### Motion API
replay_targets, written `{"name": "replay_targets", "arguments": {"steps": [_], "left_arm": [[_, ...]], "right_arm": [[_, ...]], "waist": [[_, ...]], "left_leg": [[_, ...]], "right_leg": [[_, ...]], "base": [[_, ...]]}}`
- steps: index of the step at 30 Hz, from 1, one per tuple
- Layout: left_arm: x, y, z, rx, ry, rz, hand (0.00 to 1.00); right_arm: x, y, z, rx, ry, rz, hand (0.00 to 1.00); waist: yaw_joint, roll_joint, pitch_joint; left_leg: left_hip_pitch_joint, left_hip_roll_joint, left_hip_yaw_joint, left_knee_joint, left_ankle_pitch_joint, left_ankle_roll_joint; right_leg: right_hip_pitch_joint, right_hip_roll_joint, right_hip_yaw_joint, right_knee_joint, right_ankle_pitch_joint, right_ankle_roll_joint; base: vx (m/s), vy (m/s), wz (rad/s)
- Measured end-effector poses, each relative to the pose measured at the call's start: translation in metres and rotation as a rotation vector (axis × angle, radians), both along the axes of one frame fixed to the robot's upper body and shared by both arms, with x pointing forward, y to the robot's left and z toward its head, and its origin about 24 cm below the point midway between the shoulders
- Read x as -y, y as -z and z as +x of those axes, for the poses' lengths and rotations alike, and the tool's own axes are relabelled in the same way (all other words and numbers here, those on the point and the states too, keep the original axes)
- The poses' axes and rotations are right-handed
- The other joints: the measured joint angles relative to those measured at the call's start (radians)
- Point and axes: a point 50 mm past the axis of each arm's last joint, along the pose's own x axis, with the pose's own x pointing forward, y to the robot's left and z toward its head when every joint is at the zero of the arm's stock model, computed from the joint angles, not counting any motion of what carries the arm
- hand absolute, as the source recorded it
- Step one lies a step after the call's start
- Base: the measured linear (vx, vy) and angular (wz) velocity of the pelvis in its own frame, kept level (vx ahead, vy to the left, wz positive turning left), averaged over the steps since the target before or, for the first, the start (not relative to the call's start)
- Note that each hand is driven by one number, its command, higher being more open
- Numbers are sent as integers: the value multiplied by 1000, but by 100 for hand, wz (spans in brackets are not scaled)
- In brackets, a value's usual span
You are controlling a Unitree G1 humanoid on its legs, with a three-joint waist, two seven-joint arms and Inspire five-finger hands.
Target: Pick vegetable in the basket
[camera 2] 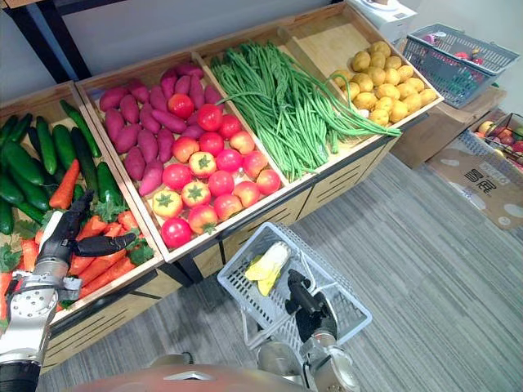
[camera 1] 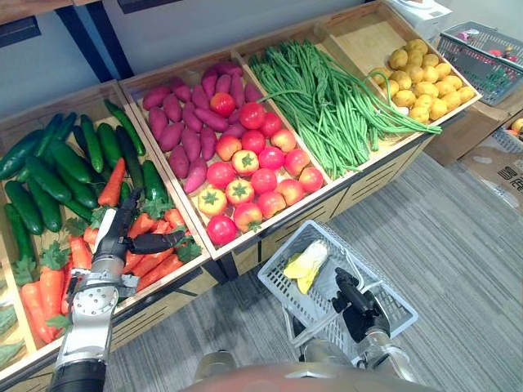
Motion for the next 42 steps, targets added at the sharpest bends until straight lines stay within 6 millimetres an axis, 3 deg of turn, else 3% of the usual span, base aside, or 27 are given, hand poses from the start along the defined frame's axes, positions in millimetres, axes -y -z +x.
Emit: {"name": "replay_targets", "arguments": {"steps": [6,15,24,31,41,42], "left_arm": [[12,3,-17,-9,8,3,100],[14,-2,-29,3,11,3,100],[14,0,-31,-22,27,27,100],[4,16,-34,-111,-26,102,100],[-12,33,-20,-188,-22,174,100],[-17,34,-15,-196,-30,165,0]], "right_arm": [[-2,1,-1,-2,22,9,0],[-1,-1,0,6,29,6,0],[1,-2,0,8,36,2,0],[-1,-1,1,8,26,5,0],[2,3,4,-14,-19,-17,0],[1,3,4,-15,-32,-19,0]], "waist": [[3,4,3],[3,15,10],[3,26,17],[4,29,19],[4,45,27],[5,47,27]], "left_leg": [[0,1,-9,3,-5,4],[-12,1,-16,19,-11,6],[-20,0,-21,25,-12,7],[-21,1,-19,31,-14,3],[-21,11,4,26,-14,3],[-20,12,8,20,-11,2]], "right_leg": [[9,-3,-18,0,0,0],[10,-5,-28,-2,0,1],[11,-12,-30,-12,5,3],[9,-2,-24,-13,5,2],[-6,0,-12,-7,6,4],[-11,1,-8,-4,6,4]], "base": [[-8,18,6],[-3,5,1],[0,8,2],[-4,4,-2],[-13,13,-5],[-11,-1,-9]]}}
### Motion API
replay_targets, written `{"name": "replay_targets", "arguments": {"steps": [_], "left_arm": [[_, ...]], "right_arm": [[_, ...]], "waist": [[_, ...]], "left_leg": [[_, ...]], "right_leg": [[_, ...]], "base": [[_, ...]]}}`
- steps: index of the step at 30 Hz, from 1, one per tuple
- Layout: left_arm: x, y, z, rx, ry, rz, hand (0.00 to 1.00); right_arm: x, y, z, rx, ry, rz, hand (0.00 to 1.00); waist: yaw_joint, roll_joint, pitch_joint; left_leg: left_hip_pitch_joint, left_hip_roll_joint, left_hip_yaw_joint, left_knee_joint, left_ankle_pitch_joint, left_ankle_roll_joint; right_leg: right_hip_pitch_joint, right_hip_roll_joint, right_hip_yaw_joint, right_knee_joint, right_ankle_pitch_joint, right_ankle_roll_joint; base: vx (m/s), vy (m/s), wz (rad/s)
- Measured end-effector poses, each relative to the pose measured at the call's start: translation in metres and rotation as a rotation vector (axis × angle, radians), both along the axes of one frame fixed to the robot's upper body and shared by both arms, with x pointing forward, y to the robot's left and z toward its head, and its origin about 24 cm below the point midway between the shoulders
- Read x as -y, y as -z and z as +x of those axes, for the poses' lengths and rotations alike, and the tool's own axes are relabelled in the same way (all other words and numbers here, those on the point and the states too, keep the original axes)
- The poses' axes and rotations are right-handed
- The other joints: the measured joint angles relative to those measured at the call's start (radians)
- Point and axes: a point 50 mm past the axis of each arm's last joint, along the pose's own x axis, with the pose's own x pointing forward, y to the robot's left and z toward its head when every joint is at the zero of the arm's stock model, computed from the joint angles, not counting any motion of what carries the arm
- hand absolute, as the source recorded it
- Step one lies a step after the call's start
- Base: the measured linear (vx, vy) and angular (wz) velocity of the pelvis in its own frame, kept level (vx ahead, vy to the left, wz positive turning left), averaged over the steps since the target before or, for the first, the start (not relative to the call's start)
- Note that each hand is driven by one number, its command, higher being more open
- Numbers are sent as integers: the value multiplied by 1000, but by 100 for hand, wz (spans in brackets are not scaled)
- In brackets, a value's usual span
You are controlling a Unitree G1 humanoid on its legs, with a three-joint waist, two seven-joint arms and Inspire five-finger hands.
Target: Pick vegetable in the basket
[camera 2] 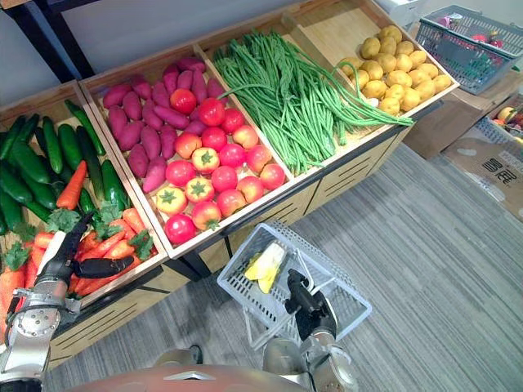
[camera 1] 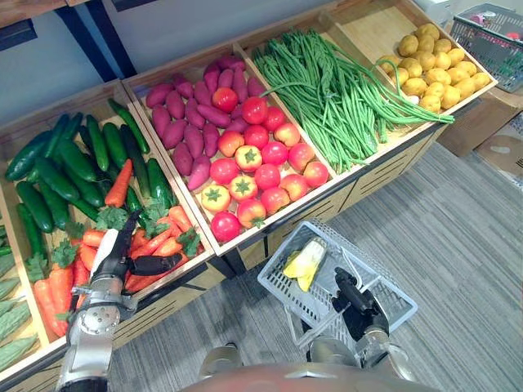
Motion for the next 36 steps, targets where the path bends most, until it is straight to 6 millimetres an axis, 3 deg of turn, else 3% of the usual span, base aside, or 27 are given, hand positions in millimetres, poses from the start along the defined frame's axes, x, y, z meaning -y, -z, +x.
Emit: {"name": "replay_targets", "arguments": {"steps": [3,10,21,26,28,34,36], "left_arm": [[-9,-2,8,15,-9,6,0],[-40,-23,11,-73,5,199,0],[-12,-56,15,-42,164,183,0],[-5,-85,25,97,206,110,0],[-6,-106,36,176,230,93,0],[-8,-167,59,394,278,205,0],[-7,-178,62,449,285,213,0]], "right_arm": [[0,1,1,-3,-9,-4,0],[-4,1,7,8,-58,-4,0],[-10,3,4,-8,-50,39,0],[-11,4,3,-13,-54,45,0],[-11,4,2,-21,-57,49,0],[-11,6,-2,-33,-53,49,0],[-10,8,-7,-48,-47,49,0]], "waist": [[4,2,0],[-3,-12,8],[2,-43,9],[24,-47,6],[26,-47,4],[26,-46,-19],[27,-43,-43]], "left_leg": [[4,3,3,-19,11,-2],[21,13,24,-56,32,-12],[40,7,8,-57,31,-13],[40,4,-9,-54,31,-13],[42,5,-22,-53,34,-16],[37,5,-34,-56,47,-20],[36,5,-34,-57,47,-20]], "right_leg": [[-7,3,1,3,0,0],[-24,16,13,9,4,-2],[18,5,-2,-17,6,-4],[27,1,-21,-19,6,-4],[37,0,-33,-19,6,-4],[38,2,-43,-20,8,-8],[39,4,-44,-22,8,-9]], "base": [[-2,-4,-3],[-1,-6,-8],[22,19,6],[-13,23,11],[-32,13,14],[-39,9,6],[0,0,0]]}}
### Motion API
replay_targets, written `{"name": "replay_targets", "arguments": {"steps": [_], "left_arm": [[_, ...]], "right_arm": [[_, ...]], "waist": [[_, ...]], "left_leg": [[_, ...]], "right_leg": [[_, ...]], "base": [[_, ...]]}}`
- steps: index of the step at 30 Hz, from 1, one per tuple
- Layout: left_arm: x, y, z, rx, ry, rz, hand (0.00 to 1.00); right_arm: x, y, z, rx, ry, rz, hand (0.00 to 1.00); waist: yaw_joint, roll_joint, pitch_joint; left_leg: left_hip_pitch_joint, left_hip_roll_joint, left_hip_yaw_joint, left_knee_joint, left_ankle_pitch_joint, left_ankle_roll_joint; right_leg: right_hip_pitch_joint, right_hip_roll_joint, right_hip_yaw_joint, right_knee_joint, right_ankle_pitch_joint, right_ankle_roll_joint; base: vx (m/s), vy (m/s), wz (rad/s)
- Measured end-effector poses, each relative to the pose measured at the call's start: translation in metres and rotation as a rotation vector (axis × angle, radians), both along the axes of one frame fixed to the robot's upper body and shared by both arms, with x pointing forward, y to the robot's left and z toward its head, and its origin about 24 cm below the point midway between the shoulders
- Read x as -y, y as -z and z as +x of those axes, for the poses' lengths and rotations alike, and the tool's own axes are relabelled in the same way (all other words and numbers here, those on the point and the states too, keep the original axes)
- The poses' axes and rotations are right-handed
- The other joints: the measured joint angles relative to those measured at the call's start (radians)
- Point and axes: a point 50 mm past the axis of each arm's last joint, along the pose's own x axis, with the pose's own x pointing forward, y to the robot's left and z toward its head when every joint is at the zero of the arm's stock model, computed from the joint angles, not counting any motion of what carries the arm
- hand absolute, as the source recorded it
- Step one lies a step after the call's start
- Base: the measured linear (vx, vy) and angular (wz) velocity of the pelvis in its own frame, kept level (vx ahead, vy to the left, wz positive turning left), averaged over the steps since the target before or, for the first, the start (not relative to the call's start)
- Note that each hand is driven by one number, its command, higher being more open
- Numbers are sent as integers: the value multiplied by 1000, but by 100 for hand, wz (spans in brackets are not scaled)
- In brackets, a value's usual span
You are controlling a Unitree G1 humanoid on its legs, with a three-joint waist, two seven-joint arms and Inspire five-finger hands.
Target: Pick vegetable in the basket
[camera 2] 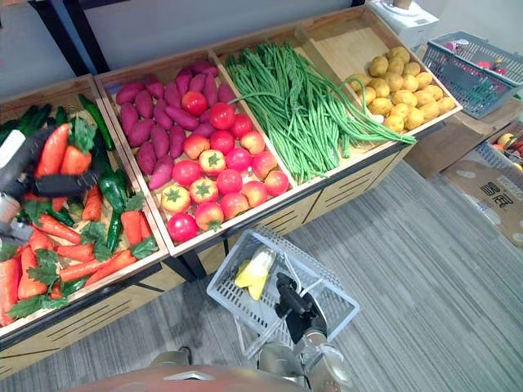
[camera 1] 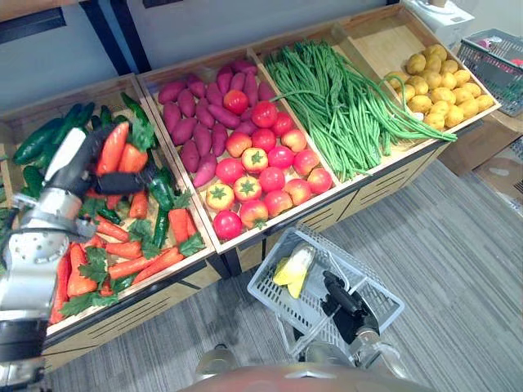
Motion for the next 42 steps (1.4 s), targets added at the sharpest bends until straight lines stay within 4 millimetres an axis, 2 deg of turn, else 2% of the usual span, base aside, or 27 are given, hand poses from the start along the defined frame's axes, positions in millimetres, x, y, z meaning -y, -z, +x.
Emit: {"name": "replay_targets", "arguments": {"steps": [5,11,14,22,29,33,35,39,42], "left_arm": [[1,-13,1,54,15,41,0],[1,-14,1,69,9,32,0],[1,-15,1,86,18,1,0],[2,-14,1,118,44,-125,0],[26,13,9,-2,157,-175,0],[35,23,11,-53,208,-188,0],[39,25,12,-68,231,-190,0],[43,24,13,-67,256,-200,0],[50,23,13,-50,278,-219,0]], "right_arm": [[0,2,-6,-16,8,3,0],[0,6,-15,-44,22,7,0],[0,7,-18,-54,36,9,0],[6,10,-21,-70,107,10,0],[29,8,-26,-66,234,-20,0],[44,5,-26,-51,341,-35,0],[63,0,-27,-29,424,-67,0],[97,-24,-28,40,521,-195,0],[113,-35,-30,70,557,-243,0]], "waist": [[-1,3,-25],[12,-9,-60],[21,-11,-73],[18,-16,-92],[-19,-17,-94],[-43,-14,-95],[-63,-11,-96],[-82,-3,-98],[-88,-3,-98]], "left_leg": [[1,0,-2,0,2,-1],[2,2,-5,-2,6,-4],[2,2,-7,-2,7,-5],[15,0,-13,-15,19,-6],[21,-4,-4,-16,20,-4],[39,-4,33,-24,20,-4],[56,-6,59,-33,19,-3],[65,-7,87,-35,16,-1],[73,-3,111,-33,8,1]], "right_leg": [[5,1,-1,-1,1,-2],[4,5,0,-2,4,-5],[4,6,0,-1,4,-6],[11,5,-3,4,4,-7],[11,3,5,16,4,-7],[-4,11,47,34,4,-7],[-7,13,68,40,3,-7],[-24,25,94,56,3,-6],[-29,31,113,63,3,-6]], "base": [[-5,4,1],[0,0,0],[0,0,0],[-6,7,2],[-22,23,-3],[-10,22,-30],[-4,47,-33],[-1,15,-22],[-9,19,-22]]}}
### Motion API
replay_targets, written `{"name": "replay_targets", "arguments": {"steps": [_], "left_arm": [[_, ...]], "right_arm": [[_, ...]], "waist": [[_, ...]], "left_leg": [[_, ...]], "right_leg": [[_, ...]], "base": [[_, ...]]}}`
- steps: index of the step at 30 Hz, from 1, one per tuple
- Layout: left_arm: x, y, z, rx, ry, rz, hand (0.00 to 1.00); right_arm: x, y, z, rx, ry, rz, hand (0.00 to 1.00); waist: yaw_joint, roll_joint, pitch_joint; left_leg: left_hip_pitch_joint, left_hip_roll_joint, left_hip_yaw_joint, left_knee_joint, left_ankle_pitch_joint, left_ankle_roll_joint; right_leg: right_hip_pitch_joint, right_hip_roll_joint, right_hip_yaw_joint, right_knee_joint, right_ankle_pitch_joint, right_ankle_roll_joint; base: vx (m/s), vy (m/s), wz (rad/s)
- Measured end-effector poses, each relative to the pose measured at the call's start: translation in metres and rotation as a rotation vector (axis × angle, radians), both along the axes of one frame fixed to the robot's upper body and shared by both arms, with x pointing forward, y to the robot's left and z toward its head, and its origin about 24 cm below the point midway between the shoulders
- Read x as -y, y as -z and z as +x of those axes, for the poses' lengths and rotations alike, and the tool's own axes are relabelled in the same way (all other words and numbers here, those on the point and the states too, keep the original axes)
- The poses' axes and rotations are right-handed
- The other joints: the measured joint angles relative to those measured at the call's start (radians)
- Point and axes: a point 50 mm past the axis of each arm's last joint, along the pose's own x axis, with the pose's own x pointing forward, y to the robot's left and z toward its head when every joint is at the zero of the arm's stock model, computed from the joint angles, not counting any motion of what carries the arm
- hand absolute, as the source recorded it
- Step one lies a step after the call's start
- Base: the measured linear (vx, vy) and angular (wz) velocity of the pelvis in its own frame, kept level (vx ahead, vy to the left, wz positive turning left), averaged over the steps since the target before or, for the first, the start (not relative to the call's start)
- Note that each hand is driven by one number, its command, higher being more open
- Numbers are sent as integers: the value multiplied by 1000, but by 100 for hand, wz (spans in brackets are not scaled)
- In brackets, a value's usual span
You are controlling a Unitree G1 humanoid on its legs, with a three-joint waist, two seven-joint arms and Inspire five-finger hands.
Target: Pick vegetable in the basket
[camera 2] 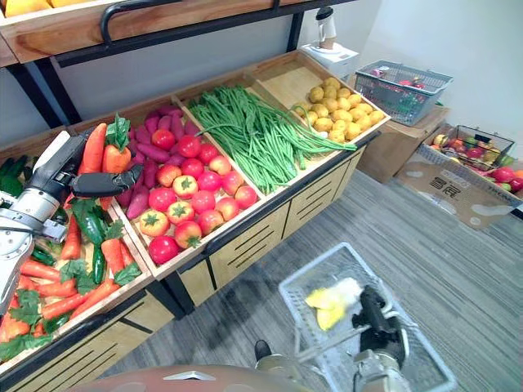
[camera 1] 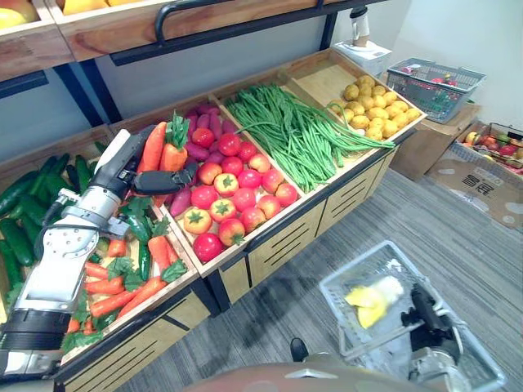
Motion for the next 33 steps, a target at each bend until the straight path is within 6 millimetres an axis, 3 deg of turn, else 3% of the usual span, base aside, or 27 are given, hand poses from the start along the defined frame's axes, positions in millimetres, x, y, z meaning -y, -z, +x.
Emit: {"name": "replay_targets", "arguments": {"steps": [11,13,14,21,25,28,33], "left_arm": [[52,-5,18,9,219,-49,0],[65,-6,22,6,277,-67,0],[82,-5,25,-8,345,-52,0],[121,-12,37,-12,512,-22,0],[133,-13,40,-15,561,14,0],[138,-11,39,-29,592,37,0],[138,-12,39,-43,614,93,0]], "right_arm": [[30,-60,31,190,-124,-179,0],[36,-73,37,216,-168,-224,0],[39,-85,45,246,-227,-252,0],[21,-130,89,371,-552,-380,0],[8,-134,104,395,-648,-380,0],[-2,-131,109,391,-710,-367,0],[-21,-123,113,354,-859,-326,0]], "waist": [[-34,11,14],[-48,8,26],[-62,5,30],[-83,16,63],[-86,27,81],[-106,34,97],[-107,37,102]], "left_leg": [[17,8,121,47,-47,0],[14,8,128,61,-56,2],[13,10,135,72,-65,4],[-20,36,224,163,-124,6],[-22,55,285,213,-165,4],[-19,58,306,232,-181,6],[-18,57,341,246,-192,5]], "right_leg": [[-28,31,119,1,23,15],[-28,29,131,0,25,19],[-29,27,137,-1,26,20],[-66,54,221,-4,47,38],[-66,72,282,-36,72,47],[-67,76,305,-36,75,51],[-79,82,341,-35,82,62]], "base": [[-8,27,-34],[-3,56,-16],[0,39,-13],[-8,36,-36],[10,34,-49],[30,40,-26],[20,36,-21]]}}
